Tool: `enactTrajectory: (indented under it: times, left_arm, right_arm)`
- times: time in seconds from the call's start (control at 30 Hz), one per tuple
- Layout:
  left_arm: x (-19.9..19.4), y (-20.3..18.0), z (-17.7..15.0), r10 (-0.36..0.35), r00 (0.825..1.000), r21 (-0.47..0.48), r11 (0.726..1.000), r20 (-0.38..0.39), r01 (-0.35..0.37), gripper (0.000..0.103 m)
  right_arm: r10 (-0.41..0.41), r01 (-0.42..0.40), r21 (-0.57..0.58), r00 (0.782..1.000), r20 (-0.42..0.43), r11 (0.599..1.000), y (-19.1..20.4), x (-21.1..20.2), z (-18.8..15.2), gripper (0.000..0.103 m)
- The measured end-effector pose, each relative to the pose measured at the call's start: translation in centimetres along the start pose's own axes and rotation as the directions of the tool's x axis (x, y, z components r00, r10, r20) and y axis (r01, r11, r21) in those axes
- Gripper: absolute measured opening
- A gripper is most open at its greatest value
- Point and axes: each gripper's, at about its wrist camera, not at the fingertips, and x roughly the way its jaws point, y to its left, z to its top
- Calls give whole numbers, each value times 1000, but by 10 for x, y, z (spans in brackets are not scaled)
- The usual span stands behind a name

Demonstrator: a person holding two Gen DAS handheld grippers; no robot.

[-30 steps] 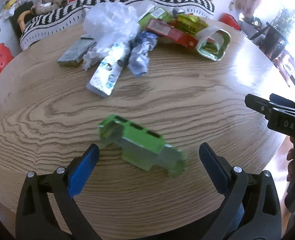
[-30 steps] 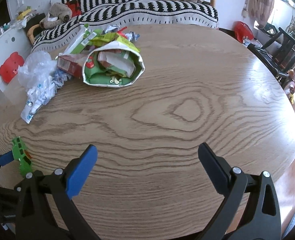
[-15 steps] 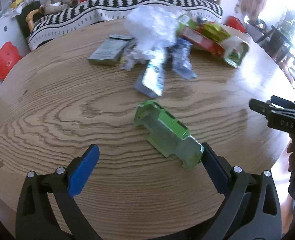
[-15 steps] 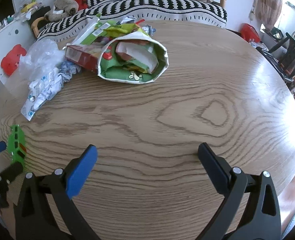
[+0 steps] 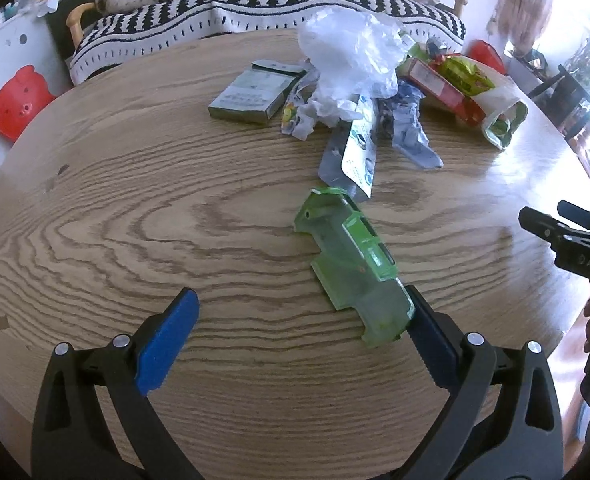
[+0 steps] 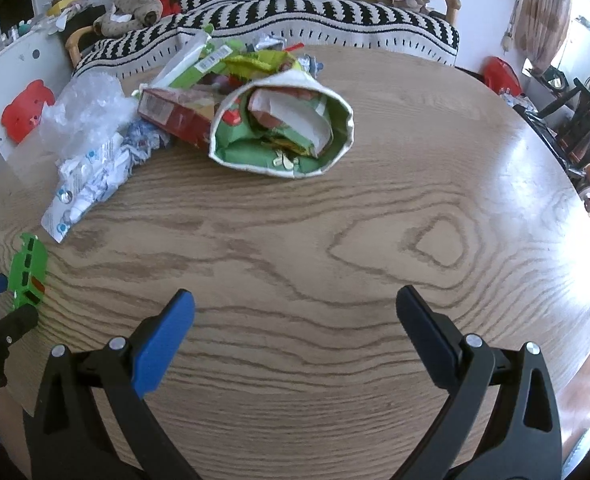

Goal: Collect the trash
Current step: 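Approach the green toy car shell with the left gripper open, then grasp the green car shell with the left gripper while the right gripper grasps the green-white bag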

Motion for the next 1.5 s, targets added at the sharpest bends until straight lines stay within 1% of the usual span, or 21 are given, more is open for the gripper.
enactTrajectory:
  times: [0.1,0.2,0.43,0.53,0.67,0.77,1.0,1.07,1.17,1.2,1.27,1.3,1.33,1.37,1.4,1.43,1.47,1.5]
  left_arm:
    - [-1,0,2,-6,1000,2,1000,13,6,97]
    - [-1,1,4,29,999,11,1000,18,-29,97]
    - [4,0,8,26,1000,6,1000,8,-26,97]
    - [8,-2,8,33,999,6,999,1,-33,97]
    - [12,-1,8,39,999,-4,999,-12,-39,97]
    - [13,-1,7,52,999,2,999,-1,-52,97]
    - [14,1,5,44,999,10,999,21,-45,97]
    - [14,2,5,40,999,18,999,19,-40,97]
    - [12,5,5,30,1000,21,999,-7,-30,97]
    - [10,7,4,22,1000,11,1000,-2,-22,94]
    - [5,10,3,9,1000,1,1000,22,-9,80]
    - [3,9,2,17,999,8,1000,30,-17,67]
    - [1,8,3,20,999,14,1000,35,-21,55]
    - [0,8,3,14,999,15,1000,39,-14,49]
    - [-2,9,3,-10,999,12,1000,48,10,38]
    - [-2,10,3,-13,999,8,1000,50,13,32]
    - [-2,10,4,-4,999,7,1000,51,4,28]
    - [-1,10,5,0,999,11,1000,54,0,26]
  right_arm:
    - [-18,18,4,1000,7,1000,-3,-2,5,97]
    - [-27,27,10,1000,12,1000,-7,-3,11,97]
    - [5,-5,6,999,37,1000,-4,-7,25,97]
    - [-4,5,-14,999,42,1000,3,-7,31,97]
    - [17,-16,-12,998,57,1000,7,-9,40,97]
    - [48,-48,-7,997,60,999,9,-9,47,97]
    - [48,-49,18,998,51,999,10,-1,63,97]
    - [69,-71,27,996,57,997,11,0,66,97]
    - [110,-114,47,990,87,992,15,-4,72,97]
    - [116,-121,49,989,93,991,17,-5,74,97]
    - [127,-133,59,987,100,989,19,-3,80,97]
    - [134,-142,72,986,99,987,20,-1,83,93]
    - [154,-163,92,983,96,982,20,2,85,84]
    - [163,-173,111,982,92,979,19,5,87,79]
    - [170,-180,132,982,85,975,18,9,89,68]
    - [179,-189,153,981,79,970,18,13,91,59]
    - [177,-187,159,981,77,969,17,18,91,56]
    - [190,-201,168,979,77,965,16,21,92,43]
